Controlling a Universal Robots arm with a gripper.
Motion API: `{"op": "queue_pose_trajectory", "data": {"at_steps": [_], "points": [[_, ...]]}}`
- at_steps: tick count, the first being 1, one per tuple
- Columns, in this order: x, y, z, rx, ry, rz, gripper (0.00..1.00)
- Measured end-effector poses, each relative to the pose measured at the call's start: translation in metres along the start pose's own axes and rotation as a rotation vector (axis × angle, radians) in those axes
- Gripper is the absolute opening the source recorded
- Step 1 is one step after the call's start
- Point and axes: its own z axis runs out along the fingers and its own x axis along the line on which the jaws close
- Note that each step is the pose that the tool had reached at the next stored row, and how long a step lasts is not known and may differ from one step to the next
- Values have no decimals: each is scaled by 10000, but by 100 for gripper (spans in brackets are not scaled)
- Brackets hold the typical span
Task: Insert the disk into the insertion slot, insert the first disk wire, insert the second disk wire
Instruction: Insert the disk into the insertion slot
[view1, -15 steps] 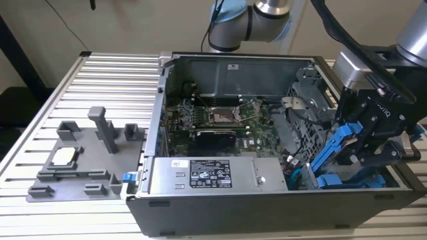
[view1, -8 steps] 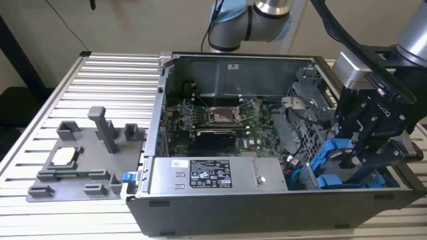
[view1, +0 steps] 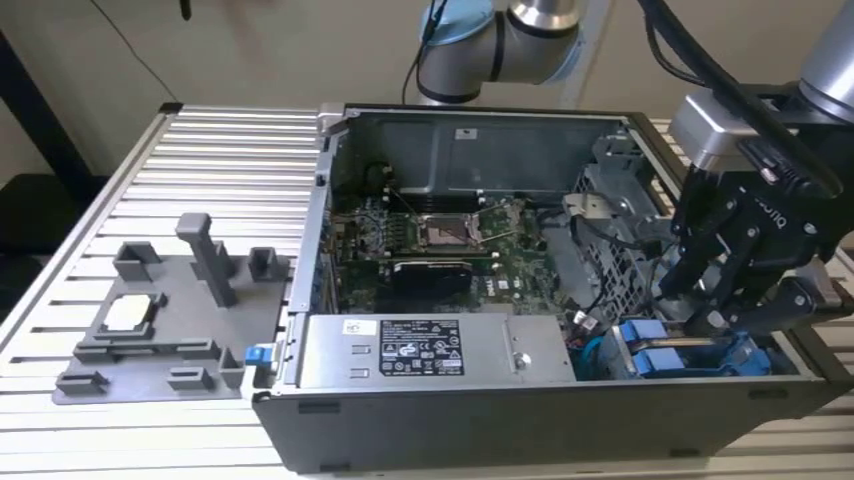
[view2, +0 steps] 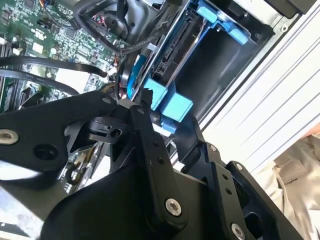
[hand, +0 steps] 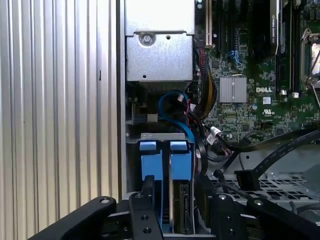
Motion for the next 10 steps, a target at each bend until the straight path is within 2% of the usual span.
{"op": "queue_pose_trajectory", "data": {"at_steps": [3, 10], "points": [[0, 1, -32, 0, -1, 0, 47], [-1, -14, -35, 0, 1, -1, 47]]}}
